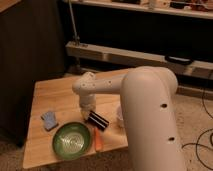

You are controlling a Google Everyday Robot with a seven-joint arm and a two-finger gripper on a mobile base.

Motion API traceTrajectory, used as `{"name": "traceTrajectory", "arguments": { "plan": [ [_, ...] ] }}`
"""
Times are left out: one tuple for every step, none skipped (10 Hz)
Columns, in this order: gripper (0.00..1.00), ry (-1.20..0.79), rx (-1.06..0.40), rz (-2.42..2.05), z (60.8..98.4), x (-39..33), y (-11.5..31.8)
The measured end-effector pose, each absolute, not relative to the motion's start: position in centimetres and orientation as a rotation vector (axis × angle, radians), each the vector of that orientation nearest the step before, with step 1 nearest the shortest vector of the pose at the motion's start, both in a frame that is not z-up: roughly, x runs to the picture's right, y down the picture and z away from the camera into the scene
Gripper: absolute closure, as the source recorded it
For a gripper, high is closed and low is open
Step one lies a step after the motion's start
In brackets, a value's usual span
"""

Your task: Place the eraser in the ceramic cup

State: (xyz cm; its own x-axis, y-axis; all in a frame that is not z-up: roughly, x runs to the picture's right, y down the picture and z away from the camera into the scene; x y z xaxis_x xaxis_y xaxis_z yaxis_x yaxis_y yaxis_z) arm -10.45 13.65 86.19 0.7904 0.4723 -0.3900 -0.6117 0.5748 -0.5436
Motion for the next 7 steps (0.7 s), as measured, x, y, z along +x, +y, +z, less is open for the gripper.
{"name": "traceTrajectory", "arguments": {
  "plan": [
    [0.93, 0.205, -0.719, 0.637, 85.8, -10.3, 12.3],
    [0.99, 0.201, -0.722, 0.638, 85.8, -9.7, 10.9],
    [1.00, 0.197, -0.719, 0.641, 85.8, -8.9, 9.4],
    [1.00, 0.188, -0.712, 0.645, 85.4, -8.1, 7.3],
    [1.00, 0.183, -0.692, 0.647, 84.6, -7.2, 5.2],
    [1.00, 0.171, -0.675, 0.651, 83.4, -6.3, 2.9],
    [1.00, 0.146, -0.666, 0.667, 82.3, -5.0, 0.7]
  ]
}}
